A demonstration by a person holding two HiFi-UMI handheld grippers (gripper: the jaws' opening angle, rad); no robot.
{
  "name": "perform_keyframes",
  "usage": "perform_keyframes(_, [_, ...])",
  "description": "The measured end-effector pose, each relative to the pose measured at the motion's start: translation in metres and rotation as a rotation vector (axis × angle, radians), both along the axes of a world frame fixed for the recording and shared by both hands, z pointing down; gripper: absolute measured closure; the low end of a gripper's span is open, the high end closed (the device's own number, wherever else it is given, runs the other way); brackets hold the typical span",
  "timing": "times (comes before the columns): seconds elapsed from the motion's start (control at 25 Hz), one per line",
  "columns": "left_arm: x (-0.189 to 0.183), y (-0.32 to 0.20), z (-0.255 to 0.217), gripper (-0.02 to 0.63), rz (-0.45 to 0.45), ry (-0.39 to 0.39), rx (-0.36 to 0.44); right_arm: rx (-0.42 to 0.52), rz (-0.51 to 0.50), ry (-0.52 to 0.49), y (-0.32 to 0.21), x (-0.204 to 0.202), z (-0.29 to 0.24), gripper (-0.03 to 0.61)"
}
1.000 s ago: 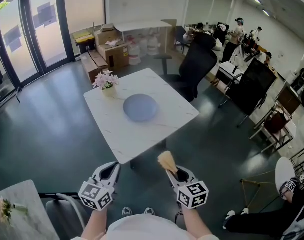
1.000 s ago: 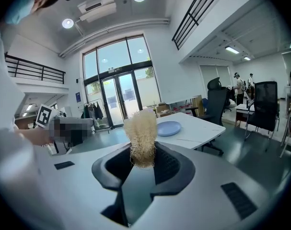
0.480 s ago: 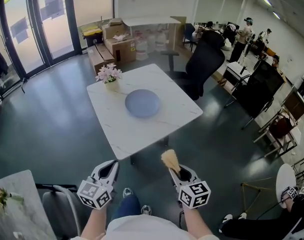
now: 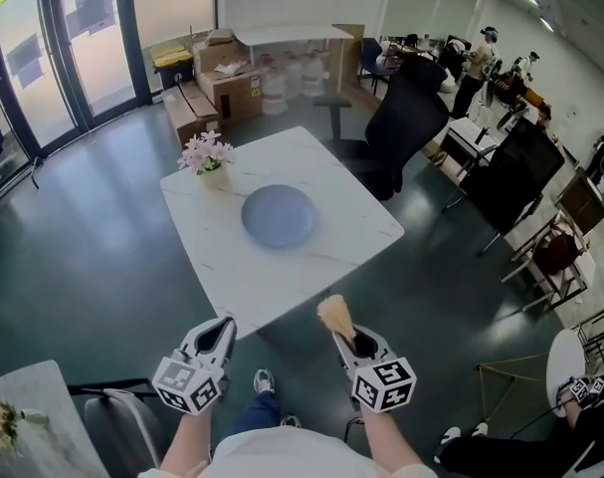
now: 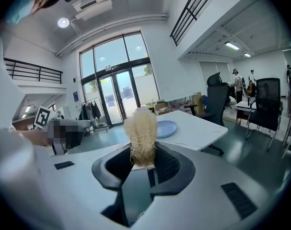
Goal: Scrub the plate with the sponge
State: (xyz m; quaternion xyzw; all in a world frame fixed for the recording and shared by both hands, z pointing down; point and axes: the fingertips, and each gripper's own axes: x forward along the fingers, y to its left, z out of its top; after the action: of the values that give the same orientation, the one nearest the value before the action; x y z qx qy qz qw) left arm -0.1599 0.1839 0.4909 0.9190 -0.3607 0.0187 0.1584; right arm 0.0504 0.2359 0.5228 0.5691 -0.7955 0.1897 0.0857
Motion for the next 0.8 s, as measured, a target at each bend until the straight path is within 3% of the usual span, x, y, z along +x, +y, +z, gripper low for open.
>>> perform_keyframes(0.48, [0.009,-0.113,-0.003,0.580,0.095,0.012,0.009,0.011,0.078,0.012,-0.096,-0.001,-0.007,0.462])
perform_keyframes(0.8, [0.010,-0.154,0.005,0.580,0.135,0.020,-0.020,-0.008,0.110,0.003,-0.135,-0.006,-0.002,0.462])
